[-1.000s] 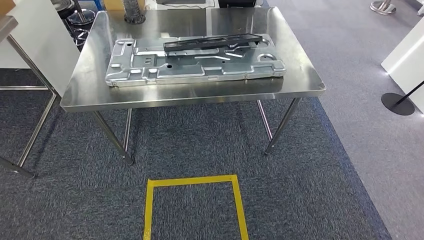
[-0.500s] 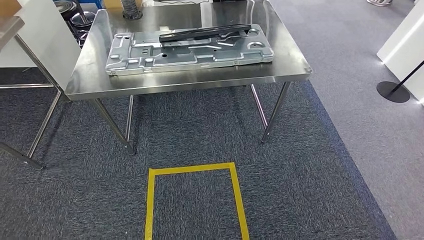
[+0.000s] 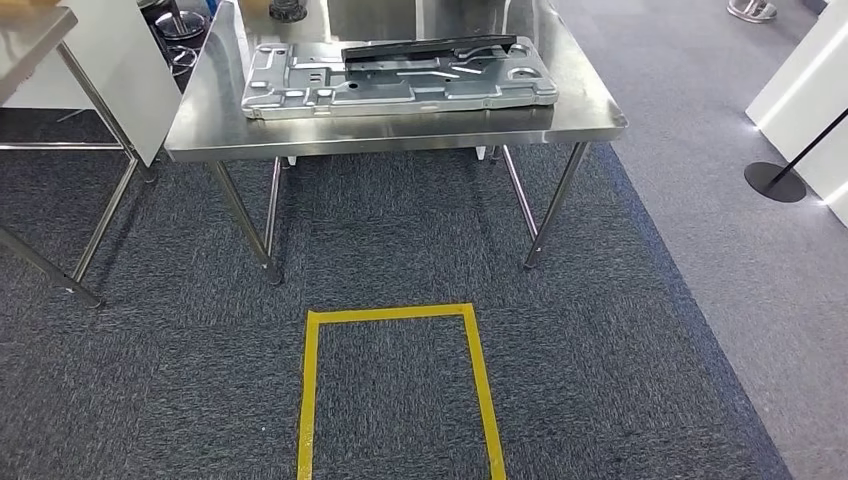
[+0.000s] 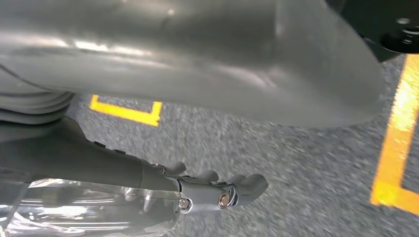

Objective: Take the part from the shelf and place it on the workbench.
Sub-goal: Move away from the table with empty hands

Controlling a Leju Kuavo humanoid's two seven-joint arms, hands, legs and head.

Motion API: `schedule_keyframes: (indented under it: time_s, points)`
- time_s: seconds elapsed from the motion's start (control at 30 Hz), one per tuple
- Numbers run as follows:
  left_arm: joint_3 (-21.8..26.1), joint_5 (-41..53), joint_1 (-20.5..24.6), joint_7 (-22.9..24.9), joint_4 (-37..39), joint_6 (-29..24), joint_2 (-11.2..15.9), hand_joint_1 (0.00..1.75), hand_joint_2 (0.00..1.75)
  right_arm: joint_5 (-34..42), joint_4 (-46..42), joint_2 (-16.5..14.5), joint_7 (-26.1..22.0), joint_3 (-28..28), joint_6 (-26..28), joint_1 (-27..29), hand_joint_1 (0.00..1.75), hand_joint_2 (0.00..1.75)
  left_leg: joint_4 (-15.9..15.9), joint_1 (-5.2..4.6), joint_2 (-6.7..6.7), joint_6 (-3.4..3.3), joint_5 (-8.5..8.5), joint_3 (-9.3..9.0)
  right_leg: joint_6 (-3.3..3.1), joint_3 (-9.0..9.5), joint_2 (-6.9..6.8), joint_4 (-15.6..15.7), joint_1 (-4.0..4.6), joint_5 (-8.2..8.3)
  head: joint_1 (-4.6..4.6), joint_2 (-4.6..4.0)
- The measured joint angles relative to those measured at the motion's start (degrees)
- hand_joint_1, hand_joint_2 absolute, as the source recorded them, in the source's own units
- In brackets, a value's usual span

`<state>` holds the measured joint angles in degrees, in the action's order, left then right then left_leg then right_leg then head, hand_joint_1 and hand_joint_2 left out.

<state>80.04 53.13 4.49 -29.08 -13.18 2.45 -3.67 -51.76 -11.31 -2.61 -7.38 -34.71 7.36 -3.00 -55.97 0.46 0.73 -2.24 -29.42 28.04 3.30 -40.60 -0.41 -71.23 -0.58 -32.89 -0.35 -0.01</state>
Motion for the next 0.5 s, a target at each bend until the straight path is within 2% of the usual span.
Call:
schedule_keyframes:
  time_s: [0.03,0.07,0.1,0.13,0.2,0.23,0.3,0.33,0.37,0.43,0.5]
  points:
    - [0.0,-0.2,0.0,0.8,0.0,-0.2,0.0,0.00,0.00,0.2,0.0,0.0,0.5,0.0,-0.6,0.0,0.00,1.75,-0.1,-0.06,0.02,0.05,0.50,0.73,0.08,0.05,0.01,-2.1,-0.06,0.06,0.02,0.00]
    - [0.0,-0.3,0.0,1.5,0.0,-0.4,0.0,0.00,0.00,0.3,0.0,0.0,1.1,-0.1,-1.2,0.0,0.00,1.75,-0.2,-0.12,0.04,0.10,0.96,1.39,0.01,1.08,0.01,-2.1,-0.10,1.17,0.02,-0.01]
    - [0.1,-0.5,0.0,2.1,0.0,-0.5,0.0,0.00,0.44,0.4,0.0,0.0,1.6,-0.1,-1.5,0.0,0.00,1.75,-0.3,-0.17,0.05,0.17,1.36,1.96,-0.20,3.18,0.02,0.1,-0.10,2.64,0.01,0.00]
    - [0.1,-0.5,0.0,2.5,0.0,-0.6,0.0,0.00,0.87,0.4,0.0,0.0,2.0,-0.1,-1.7,-0.1,0.00,1.75,-0.3,-0.20,0.04,0.24,1.71,2.33,-0.56,6.16,0.03,3.9,-0.04,3.76,0.02,0.00]
    - [0.1,-0.6,0.0,3.0,0.0,-0.6,0.0,0.00,1.75,0.4,0.0,0.0,2.4,-0.2,-1.9,-0.2,0.00,1.75,-0.5,-0.38,0.03,0.63,2.32,2.84,-1.48,11.93,0.03,12.4,0.34,4.10,-0.02,0.00]
    - [0.1,-0.6,0.0,3.1,0.0,-0.6,0.0,0.00,1.75,0.4,0.0,0.0,2.4,-0.3,-1.9,-0.3,0.00,1.75,-0.6,-0.41,0.07,0.94,2.59,3.00,-1.88,13.46,0.03,14.9,0.55,3.77,-0.01,-0.01]
    - [0.1,-0.6,0.0,3.2,0.0,-0.5,0.0,0.00,1.75,0.4,0.0,0.0,2.7,-0.5,-1.8,-0.3,0.00,1.75,-0.4,-0.39,0.17,1.65,3.19,3.18,-2.53,13.97,0.03,16.5,0.75,3.66,-0.02,0.00]
    - [0.1,-0.6,0.1,3.1,0.0,-0.4,0.0,0.00,1.75,0.4,0.0,0.0,3.1,-0.7,-1.8,-0.3,0.00,1.75,-0.1,-0.43,0.19,1.57,3.21,3.17,-2.53,13.95,0.02,17.0,0.75,3.90,-0.02,0.00]
    - [0.1,-0.6,0.1,3.1,0.0,-0.3,0.0,0.00,1.75,0.4,0.0,0.0,3.6,-0.8,-1.7,-0.3,0.00,1.75,0.3,-0.48,0.18,1.15,3.42,3.16,-2.64,13.94,0.03,17.3,0.72,4.24,-0.21,0.01]
    - [0.1,-0.6,0.0,3.0,0.0,0.0,0.1,0.00,1.75,0.4,0.0,0.0,4.6,-0.9,-1.6,-0.3,0.00,0.87,0.7,-0.51,0.11,0.71,3.65,3.28,-2.70,13.76,0.05,17.8,0.74,4.72,-0.50,0.01]
    - [0.1,-0.6,0.0,3.1,0.0,0.2,0.1,0.00,1.75,0.4,0.0,0.0,5.0,-1.0,-1.3,-0.1,0.00,0.00,0.8,-0.32,0.07,1.39,4.20,3.43,-3.14,13.43,0.08,17.5,0.91,4.92,-0.56,0.01]
